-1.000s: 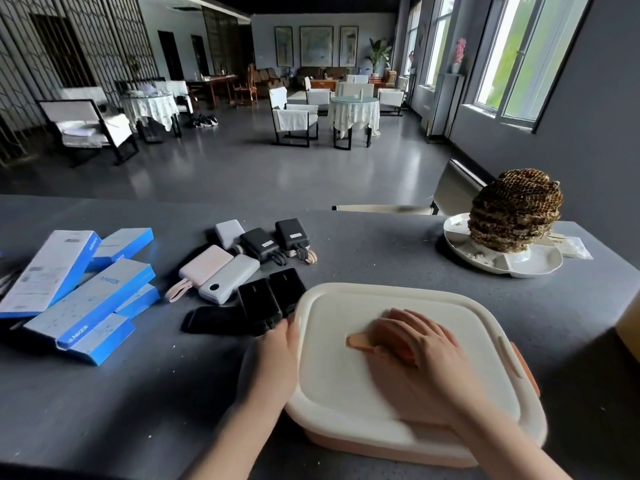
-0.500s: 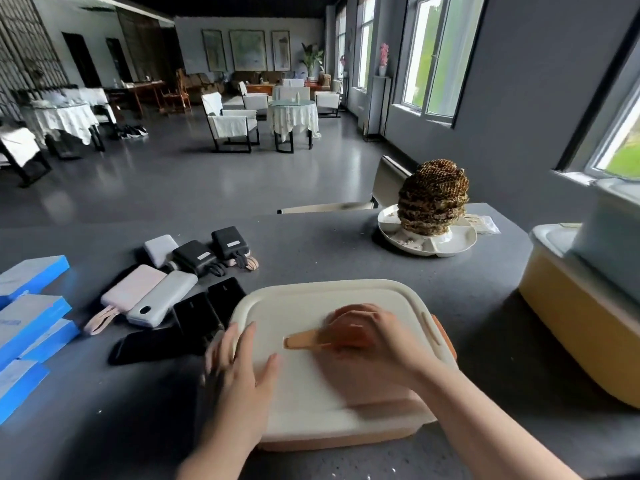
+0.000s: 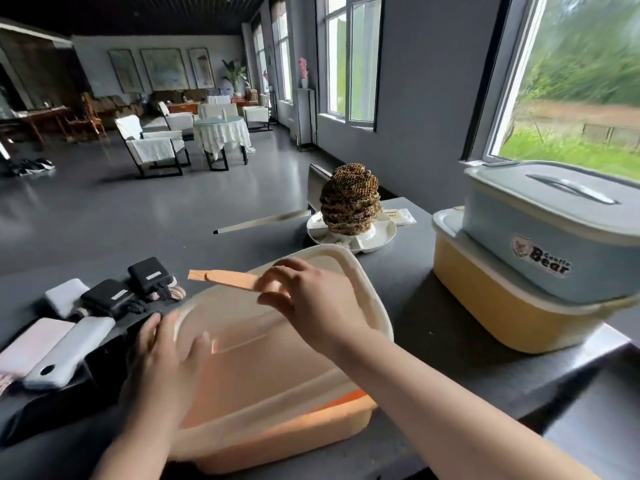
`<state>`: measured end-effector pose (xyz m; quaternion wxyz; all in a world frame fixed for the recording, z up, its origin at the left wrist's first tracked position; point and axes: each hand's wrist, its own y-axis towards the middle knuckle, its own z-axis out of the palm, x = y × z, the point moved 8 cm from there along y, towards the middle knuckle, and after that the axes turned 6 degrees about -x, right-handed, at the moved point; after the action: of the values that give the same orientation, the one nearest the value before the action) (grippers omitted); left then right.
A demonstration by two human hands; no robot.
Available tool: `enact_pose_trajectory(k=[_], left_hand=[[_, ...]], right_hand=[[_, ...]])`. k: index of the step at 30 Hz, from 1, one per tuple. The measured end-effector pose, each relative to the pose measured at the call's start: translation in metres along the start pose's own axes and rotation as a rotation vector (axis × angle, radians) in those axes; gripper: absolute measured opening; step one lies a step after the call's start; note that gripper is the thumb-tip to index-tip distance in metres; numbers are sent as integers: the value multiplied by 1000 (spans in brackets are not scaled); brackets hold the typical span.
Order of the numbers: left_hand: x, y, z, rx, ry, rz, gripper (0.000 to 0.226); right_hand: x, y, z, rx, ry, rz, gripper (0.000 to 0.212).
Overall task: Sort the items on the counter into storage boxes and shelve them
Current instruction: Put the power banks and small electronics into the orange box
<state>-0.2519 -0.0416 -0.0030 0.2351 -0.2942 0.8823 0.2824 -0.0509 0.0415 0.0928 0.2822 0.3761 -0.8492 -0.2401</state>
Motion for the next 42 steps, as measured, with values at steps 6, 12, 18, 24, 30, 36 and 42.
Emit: enact_pose_trajectory(k=[6, 12, 18, 24, 30, 36, 42], left_hand=[[4, -9, 30, 86, -10, -81, 51], [3, -8, 33, 153, 93, -9, 49], [20, -12, 37, 247, -55, 1, 47], [21, -12, 37, 191, -61, 23, 46], [17, -11, 36, 176, -69, 49, 46], [18, -11, 37, 187, -39, 49, 47], [18, -13, 36, 194, -11, 58, 47]], right_hand=[[-42, -35, 41, 221, 140, 149, 18], [-47, -49, 71, 303, 78, 140, 31], [-57, -43, 89, 300, 101, 320, 43], [-50, -42, 95, 257, 101, 279, 75], [-40, -44, 106, 329, 29, 162, 68], [-54, -34, 106, 247, 139, 365, 68], [-60, -36, 101, 98, 207, 470, 54]])
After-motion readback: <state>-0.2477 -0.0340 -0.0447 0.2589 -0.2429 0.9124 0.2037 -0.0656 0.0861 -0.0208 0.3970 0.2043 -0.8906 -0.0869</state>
